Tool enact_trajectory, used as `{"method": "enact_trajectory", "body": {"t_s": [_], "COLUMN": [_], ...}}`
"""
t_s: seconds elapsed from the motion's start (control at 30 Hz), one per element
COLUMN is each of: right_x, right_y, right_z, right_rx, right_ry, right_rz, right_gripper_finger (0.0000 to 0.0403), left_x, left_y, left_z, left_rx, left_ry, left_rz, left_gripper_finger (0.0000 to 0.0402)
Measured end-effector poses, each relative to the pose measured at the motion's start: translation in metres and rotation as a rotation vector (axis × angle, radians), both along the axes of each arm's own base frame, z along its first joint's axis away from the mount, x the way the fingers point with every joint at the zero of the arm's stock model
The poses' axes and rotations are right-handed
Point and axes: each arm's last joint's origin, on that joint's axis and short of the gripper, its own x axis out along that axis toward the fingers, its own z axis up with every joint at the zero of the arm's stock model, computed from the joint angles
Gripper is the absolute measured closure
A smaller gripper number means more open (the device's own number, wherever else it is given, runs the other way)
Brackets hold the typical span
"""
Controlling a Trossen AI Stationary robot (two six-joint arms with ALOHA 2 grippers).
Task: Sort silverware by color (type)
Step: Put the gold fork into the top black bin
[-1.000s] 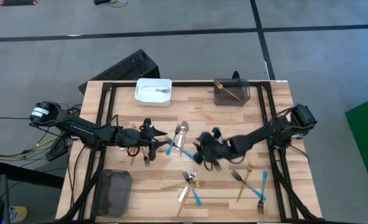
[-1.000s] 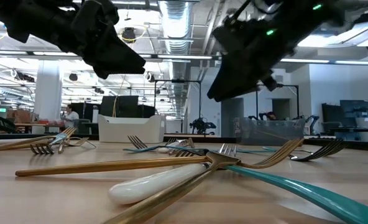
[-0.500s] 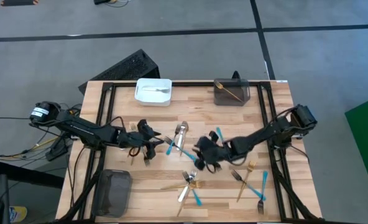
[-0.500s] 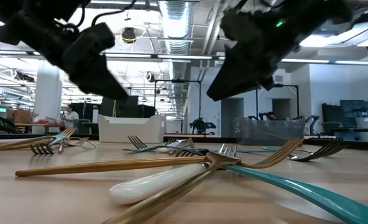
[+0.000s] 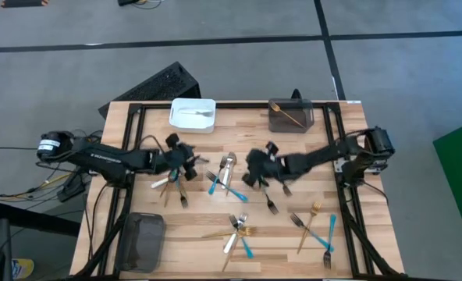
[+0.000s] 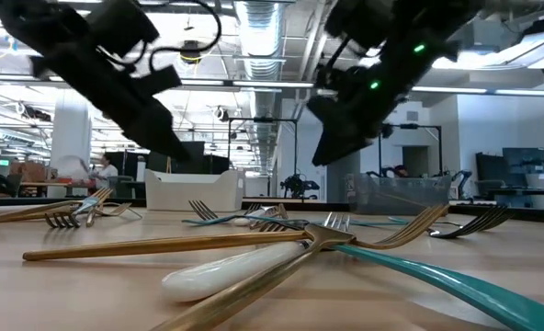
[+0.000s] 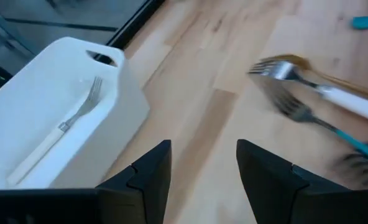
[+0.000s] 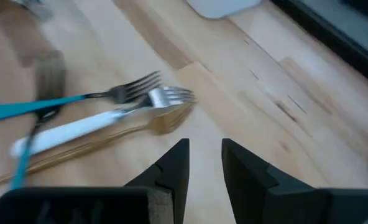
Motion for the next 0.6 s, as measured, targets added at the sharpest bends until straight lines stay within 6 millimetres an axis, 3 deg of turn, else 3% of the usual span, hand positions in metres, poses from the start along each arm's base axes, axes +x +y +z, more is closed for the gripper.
{"method": "enact_trajectory", "body": {"t_s": [0.33, 0.5, 0.6], "right_x": [-0.001, -0.003, 0.003], "right_y": [-0.09, -0.114, -0.12], "right_z": [0.011, 0.017, 0.035], "right_rx": [0.035, 0.087, 0.209], "right_ry": [-0.035, -0.103, -0.221], "right_rz": [-0.058, -0.043, 0.023], "right_gripper_finger": [0.0285, 0.0285, 0.0285], "left_x": [-0.02, -0.023, -0.021], "left_y": [0.088, 0.107, 0.114], "left_z": [0.016, 0.033, 0.049], "left_rx": [-0.068, 0.015, 0.017], "left_ry": [-0.126, -0.297, -0.475], "left_rz": [0.146, 0.135, 0.1], "left_gripper_finger": [0.0233, 0.0233, 0.0233]}}
